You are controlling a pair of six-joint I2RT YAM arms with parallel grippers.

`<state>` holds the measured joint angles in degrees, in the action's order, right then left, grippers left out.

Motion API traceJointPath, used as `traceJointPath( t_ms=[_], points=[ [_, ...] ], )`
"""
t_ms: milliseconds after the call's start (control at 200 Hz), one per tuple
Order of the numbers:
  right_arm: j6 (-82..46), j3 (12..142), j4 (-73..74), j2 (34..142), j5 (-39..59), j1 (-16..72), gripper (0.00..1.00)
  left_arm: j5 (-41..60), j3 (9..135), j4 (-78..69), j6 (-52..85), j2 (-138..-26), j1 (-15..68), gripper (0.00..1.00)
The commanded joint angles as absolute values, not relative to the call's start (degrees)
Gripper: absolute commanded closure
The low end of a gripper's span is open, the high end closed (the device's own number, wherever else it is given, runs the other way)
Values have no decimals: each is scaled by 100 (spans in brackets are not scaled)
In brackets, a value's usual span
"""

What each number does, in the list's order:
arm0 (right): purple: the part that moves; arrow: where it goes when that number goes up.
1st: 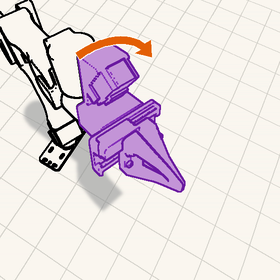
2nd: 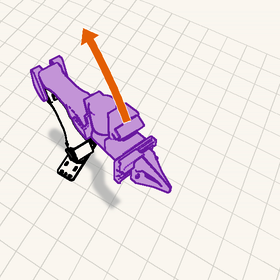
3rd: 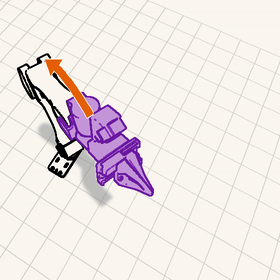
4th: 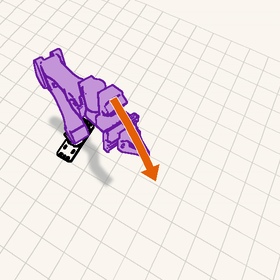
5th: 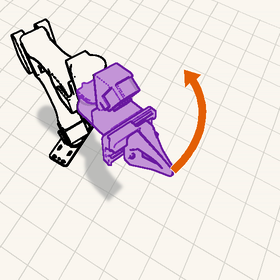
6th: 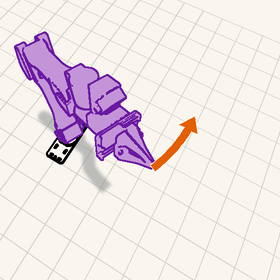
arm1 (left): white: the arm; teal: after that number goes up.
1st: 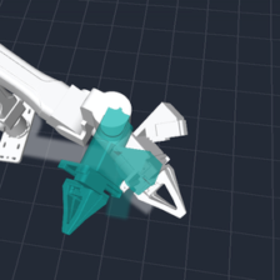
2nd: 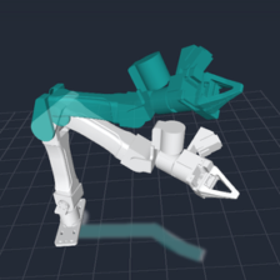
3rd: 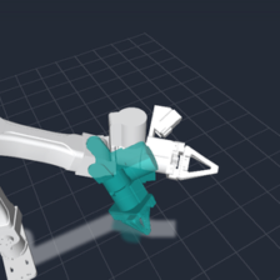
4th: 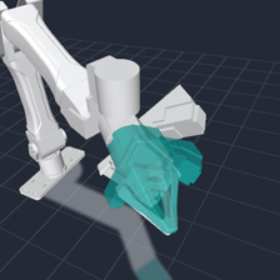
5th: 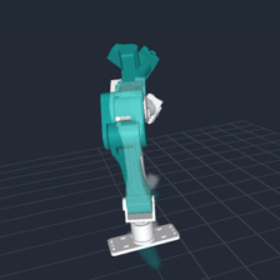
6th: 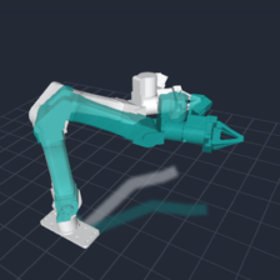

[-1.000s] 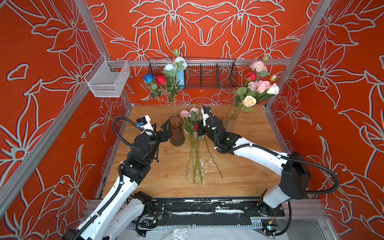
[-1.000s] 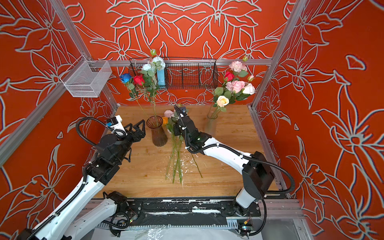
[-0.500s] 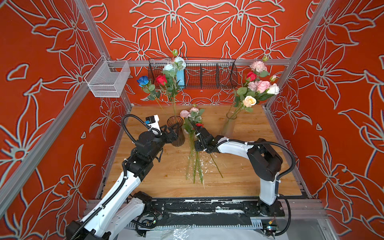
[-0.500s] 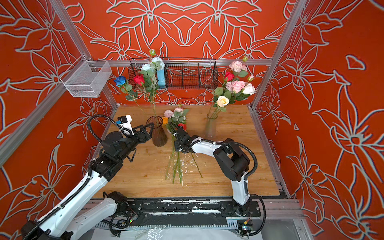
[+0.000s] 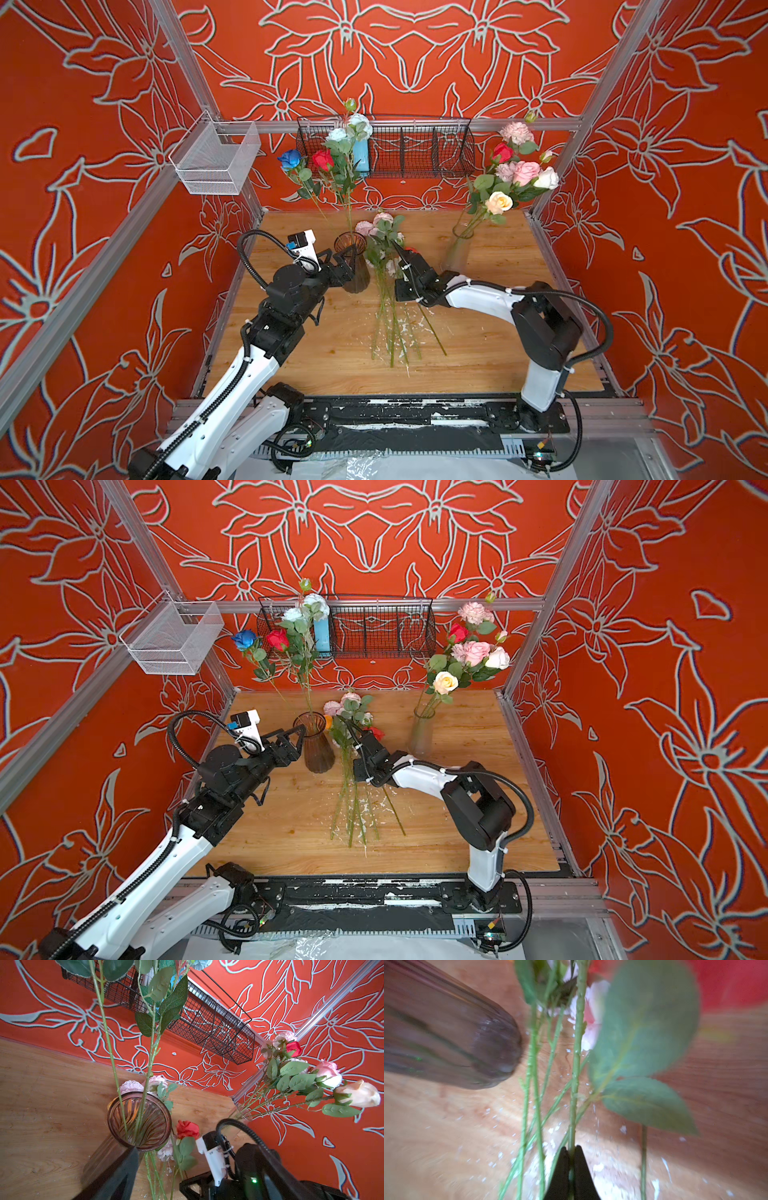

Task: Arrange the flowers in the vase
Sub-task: 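Move the right gripper down to the bunch and close on a pink rose stem, then lift the pink rose high above the brown vase with the right gripper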

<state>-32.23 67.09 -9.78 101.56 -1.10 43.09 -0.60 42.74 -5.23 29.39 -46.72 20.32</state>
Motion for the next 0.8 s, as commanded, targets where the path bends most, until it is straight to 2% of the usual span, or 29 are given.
traceJointPath(
  t_ms=[0,275,555,796],
  points=[
    [-3232,6535,-901,9573,-279,4317,97,-166,4430,-690,2859,-4557,2048,13],
    [-3102,6207,-543,8736,-269,4323,99,-219,4430,-686,2802,-4427,2043,13],
    [-2856,4760,1892,7364,-421,4588,100,-646,4324,-712,2689,-4099,2046,12],
    [-1284,4720,3594,7127,-522,4967,100,-1576,4175,-652,2779,-3817,2044,12]
  ],
)
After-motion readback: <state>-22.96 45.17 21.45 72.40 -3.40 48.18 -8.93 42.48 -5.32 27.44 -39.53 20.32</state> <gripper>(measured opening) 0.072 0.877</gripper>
